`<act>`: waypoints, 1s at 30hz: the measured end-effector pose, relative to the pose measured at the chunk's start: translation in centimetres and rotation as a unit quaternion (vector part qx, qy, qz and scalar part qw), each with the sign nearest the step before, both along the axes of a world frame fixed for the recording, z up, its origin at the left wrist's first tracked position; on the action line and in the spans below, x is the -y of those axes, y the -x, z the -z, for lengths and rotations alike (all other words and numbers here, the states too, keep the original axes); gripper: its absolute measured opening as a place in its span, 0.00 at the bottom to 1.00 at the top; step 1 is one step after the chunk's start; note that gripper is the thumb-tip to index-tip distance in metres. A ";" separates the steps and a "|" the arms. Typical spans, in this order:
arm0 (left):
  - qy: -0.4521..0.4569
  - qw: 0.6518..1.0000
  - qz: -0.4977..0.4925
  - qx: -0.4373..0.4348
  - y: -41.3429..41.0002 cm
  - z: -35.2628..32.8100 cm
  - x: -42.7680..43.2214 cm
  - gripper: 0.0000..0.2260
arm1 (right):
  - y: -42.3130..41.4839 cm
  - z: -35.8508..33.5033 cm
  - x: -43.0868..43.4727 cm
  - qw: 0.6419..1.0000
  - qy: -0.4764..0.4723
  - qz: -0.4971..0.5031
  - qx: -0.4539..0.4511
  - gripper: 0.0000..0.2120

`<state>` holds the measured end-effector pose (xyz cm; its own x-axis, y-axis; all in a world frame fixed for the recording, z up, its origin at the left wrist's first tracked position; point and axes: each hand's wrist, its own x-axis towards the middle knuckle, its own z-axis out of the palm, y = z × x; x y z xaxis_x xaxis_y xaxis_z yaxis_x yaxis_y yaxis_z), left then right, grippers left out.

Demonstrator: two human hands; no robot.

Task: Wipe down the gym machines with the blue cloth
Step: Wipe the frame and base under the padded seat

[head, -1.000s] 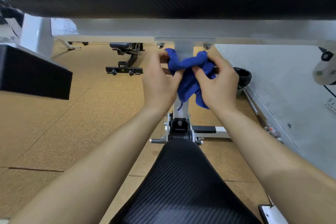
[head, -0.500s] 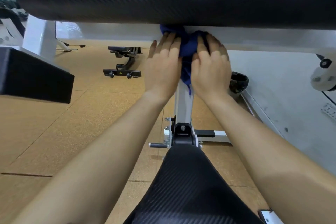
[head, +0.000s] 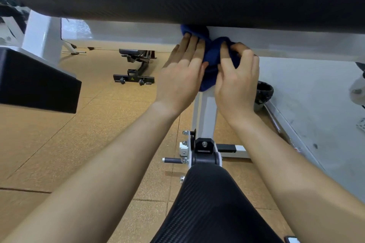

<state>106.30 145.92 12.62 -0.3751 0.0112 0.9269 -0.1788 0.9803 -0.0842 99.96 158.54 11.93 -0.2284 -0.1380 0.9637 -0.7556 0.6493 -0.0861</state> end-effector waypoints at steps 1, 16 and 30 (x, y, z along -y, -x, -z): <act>0.002 1.000 -0.007 -0.005 0.0 0.1 0.5 0.21 | -0.2 0.1 0.4 1.000 -0.009 -0.020 -0.020 0.20; -0.110 0.989 -0.084 -0.043 -7.6 0.2 13.7 0.21 | -6.7 -1.7 14.2 0.967 -0.246 -0.066 -0.033 0.38; -0.136 0.987 -0.079 -0.015 -10.3 -0.5 17.6 0.22 | -6.9 -2.5 17.4 0.951 -0.296 -0.041 -0.075 0.40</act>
<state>116.62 128.31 13.10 -0.3245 -0.2955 0.8985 -0.3299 0.9256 0.1853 106.81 141.15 14.43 -0.0595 -0.6779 0.7327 -0.7808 0.4889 0.3889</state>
